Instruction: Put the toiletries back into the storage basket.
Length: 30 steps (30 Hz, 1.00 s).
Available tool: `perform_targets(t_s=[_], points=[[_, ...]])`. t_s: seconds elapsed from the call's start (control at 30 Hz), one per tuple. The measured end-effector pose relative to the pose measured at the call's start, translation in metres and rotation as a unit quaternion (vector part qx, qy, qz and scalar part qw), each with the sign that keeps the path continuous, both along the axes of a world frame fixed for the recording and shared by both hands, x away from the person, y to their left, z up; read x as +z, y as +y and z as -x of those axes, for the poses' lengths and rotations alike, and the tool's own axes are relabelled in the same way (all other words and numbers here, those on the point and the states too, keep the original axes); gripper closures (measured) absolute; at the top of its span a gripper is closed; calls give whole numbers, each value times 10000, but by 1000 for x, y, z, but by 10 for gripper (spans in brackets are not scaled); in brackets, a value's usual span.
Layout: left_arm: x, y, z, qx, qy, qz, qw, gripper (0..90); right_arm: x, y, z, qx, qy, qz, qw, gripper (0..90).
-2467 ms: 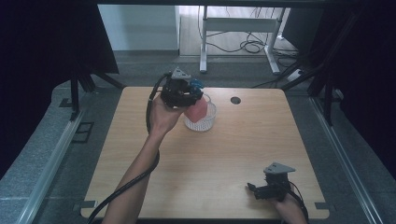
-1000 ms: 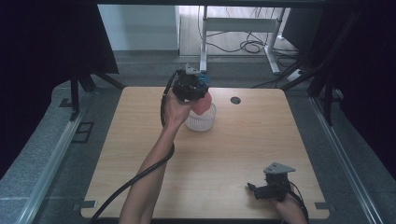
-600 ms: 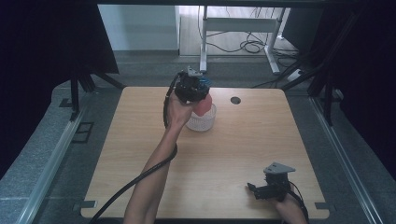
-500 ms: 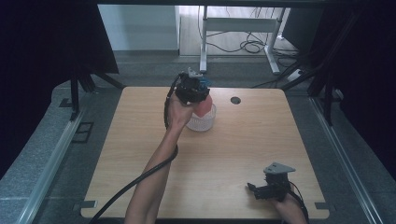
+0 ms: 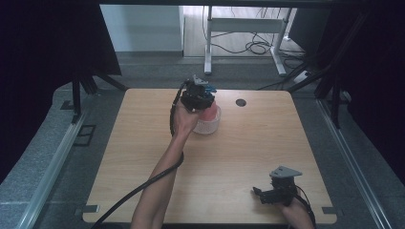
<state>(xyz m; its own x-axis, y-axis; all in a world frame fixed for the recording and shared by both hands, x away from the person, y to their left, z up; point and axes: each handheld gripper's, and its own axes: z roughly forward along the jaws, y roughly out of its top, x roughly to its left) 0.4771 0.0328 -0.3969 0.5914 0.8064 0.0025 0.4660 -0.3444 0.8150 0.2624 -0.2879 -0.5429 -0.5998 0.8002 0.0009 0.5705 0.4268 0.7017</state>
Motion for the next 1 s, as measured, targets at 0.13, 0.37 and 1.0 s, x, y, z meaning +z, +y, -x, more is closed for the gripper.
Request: perform_targets(t_s=[0.13, 0.37, 1.0], points=[[-6, 0, 0, 22, 33, 2, 10000, 526, 0, 0, 0, 7, 1, -1, 10000, 0], [-15, 0, -1, 46, 102, -27, 9999, 526, 0, 0, 0, 15, 8, -2, 10000, 0], [-35, -3, -2, 90, 211, -86, 9997, 526, 0, 0, 0, 38, 7, 11, 10000, 0]])
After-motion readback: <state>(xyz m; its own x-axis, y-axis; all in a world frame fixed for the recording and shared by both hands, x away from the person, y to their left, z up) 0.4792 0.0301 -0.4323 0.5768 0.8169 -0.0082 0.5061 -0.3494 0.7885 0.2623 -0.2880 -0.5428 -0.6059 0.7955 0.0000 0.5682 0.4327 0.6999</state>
